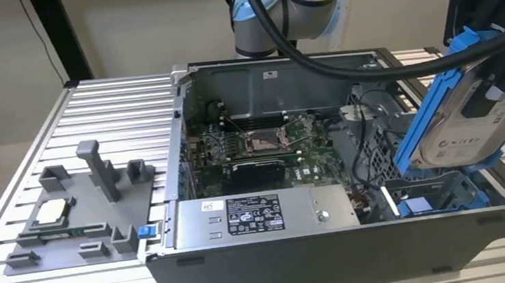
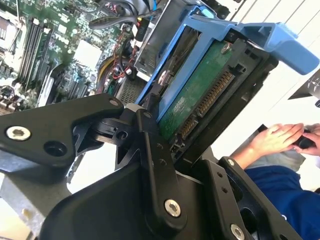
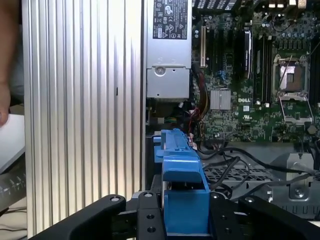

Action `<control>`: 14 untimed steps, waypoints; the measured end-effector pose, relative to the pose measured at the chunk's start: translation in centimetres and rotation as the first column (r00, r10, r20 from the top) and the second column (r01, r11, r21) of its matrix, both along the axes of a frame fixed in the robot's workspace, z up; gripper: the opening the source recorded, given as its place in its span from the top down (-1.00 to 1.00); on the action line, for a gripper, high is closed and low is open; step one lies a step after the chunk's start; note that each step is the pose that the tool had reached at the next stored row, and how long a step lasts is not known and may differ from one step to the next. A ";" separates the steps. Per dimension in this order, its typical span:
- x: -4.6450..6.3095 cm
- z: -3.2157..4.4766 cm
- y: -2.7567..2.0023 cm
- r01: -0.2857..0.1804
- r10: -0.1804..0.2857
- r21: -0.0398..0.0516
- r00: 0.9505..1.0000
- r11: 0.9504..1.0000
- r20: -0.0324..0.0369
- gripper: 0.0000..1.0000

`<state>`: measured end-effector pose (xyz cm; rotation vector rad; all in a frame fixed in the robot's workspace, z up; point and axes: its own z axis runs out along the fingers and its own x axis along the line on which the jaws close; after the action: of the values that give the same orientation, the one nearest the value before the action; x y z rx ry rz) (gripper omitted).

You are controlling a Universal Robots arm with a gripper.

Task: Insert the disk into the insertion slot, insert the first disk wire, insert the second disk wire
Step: 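Insert the disk into the insertion slot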

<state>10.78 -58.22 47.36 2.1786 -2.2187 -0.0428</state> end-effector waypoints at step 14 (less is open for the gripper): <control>0.2 -1.80 0.00 0.000 0.000 0.000 1.000 1.000 0.000 1.00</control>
<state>10.99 -58.23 45.56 2.1786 -2.2186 -0.0427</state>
